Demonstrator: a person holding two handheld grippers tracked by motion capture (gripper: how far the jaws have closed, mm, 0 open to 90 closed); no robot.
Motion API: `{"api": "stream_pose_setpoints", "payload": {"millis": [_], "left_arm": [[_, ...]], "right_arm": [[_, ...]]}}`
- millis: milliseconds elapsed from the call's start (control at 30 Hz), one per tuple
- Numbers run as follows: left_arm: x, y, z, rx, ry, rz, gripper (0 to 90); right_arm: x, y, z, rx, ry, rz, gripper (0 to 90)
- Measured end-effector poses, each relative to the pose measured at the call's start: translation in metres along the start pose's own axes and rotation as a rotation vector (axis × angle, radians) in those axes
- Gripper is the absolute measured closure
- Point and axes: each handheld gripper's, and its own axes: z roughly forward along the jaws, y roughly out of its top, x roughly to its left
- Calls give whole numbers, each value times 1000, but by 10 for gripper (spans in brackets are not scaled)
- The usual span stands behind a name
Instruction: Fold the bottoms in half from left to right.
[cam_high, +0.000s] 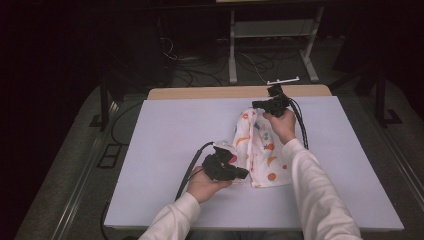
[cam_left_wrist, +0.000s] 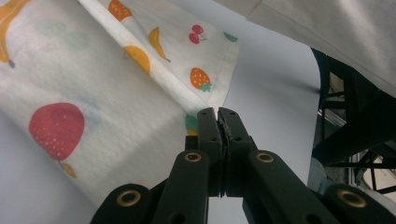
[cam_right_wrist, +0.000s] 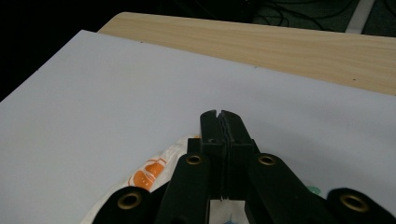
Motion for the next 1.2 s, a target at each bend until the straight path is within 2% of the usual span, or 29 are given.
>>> {"api": "stream_pose_setpoints", "payload": {"millis": [267,567,767,1200], "left_arm": [[-5,10,14,-9,-14,5,881],[-9,17,28,4,-26,8,881],[-13,20,35,8,-25,6,882],[-22,36,55,19,-34,17,882]], "right_arm": [[-10,-1,1,17,10,-8,876],[-21,-4,2,37,11,2,875],[-28,-4,0,64,3,-19,875],[-43,-8,0,77,15,0,875]]}}
